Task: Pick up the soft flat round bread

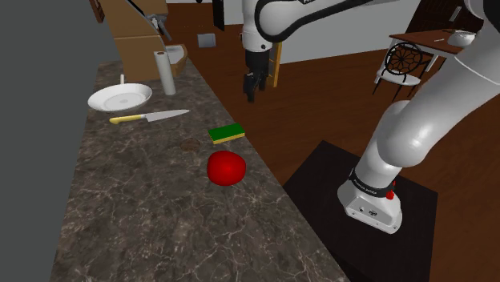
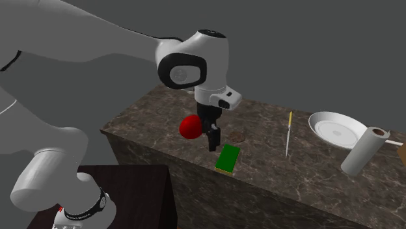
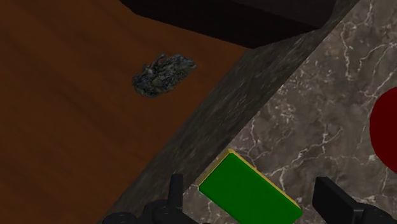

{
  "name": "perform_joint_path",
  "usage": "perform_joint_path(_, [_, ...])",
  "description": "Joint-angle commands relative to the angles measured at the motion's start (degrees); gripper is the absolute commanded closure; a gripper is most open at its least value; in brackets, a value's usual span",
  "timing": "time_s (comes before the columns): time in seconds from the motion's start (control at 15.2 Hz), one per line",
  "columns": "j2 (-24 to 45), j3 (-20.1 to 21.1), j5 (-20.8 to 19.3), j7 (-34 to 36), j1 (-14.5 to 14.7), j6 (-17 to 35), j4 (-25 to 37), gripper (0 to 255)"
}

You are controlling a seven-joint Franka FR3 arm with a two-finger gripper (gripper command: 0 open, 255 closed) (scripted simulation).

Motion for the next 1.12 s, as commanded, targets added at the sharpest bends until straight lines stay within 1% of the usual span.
perform_joint_path(0.0, [3.8,0.6,0.1,-0.5,0.6,2.6,1.4,0])
perform_joint_path(0.53, [18.8,3.6,-0.9,-1.4,3.3,9.9,9.7,0])
perform_joint_path(1.06, [34.0,6.0,-3.7,-1.7,6.8,13.8,21.3,0])
